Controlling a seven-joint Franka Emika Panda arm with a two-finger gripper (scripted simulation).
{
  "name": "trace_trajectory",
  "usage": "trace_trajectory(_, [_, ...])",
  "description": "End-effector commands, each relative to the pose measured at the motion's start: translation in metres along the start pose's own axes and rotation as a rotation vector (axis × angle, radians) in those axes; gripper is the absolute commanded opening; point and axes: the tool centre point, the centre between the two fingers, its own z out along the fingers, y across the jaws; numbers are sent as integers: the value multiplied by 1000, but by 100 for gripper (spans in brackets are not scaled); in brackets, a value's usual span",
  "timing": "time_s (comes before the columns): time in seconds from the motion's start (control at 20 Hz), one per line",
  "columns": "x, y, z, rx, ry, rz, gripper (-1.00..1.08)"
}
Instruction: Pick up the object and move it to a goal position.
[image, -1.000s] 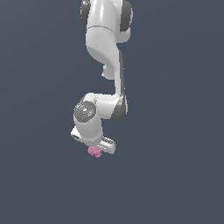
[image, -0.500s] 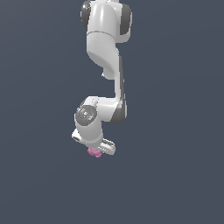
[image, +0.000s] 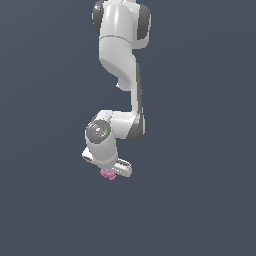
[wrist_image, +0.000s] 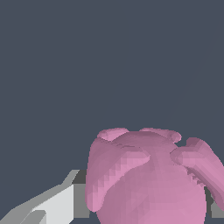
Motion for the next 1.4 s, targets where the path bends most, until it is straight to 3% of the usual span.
trace_trajectory(0.0, [-1, -1, -2, 0, 1, 0, -100])
trace_trajectory(0.6, [-22, -16, -50, 0, 1, 0, -100])
trace_trajectory(1.35, [-85, -61, -199, 0, 1, 0, -100])
